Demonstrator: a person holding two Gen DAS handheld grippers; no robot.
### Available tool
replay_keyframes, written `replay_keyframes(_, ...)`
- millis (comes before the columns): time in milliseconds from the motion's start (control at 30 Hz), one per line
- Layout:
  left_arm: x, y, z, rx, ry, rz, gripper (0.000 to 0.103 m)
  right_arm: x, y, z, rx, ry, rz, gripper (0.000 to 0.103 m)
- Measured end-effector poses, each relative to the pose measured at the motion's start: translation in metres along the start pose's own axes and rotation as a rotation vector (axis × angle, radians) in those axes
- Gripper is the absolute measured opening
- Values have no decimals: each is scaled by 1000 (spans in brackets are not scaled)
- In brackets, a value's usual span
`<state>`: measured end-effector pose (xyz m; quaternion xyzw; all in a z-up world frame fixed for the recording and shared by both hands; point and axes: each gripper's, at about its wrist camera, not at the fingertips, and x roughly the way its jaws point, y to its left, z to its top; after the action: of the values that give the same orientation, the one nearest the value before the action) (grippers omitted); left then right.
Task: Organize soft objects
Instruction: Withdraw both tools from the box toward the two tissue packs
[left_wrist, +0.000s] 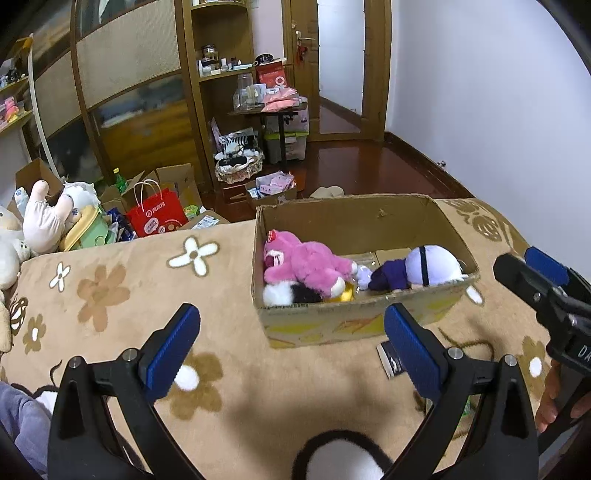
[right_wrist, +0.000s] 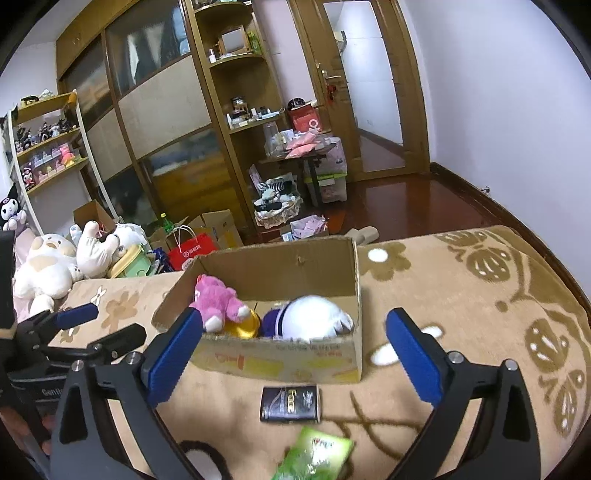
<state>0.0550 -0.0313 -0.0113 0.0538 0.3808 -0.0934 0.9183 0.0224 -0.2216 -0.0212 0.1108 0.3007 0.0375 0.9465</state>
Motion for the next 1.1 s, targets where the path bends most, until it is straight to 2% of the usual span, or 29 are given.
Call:
replay_keyframes(467, -19, -6, -25, 25, 34, -22, 99, -25, 5, -29, -17, 44, -50, 103)
replay_keyframes(733, -12, -8, -30, 38, 54, -25, 99, -25, 4, -41, -7, 71, -82, 103)
replay_keyframes(1100, 8, -2, -27, -2, 91, -58, 99, -9, -5, -48, 39, 123, -112, 103)
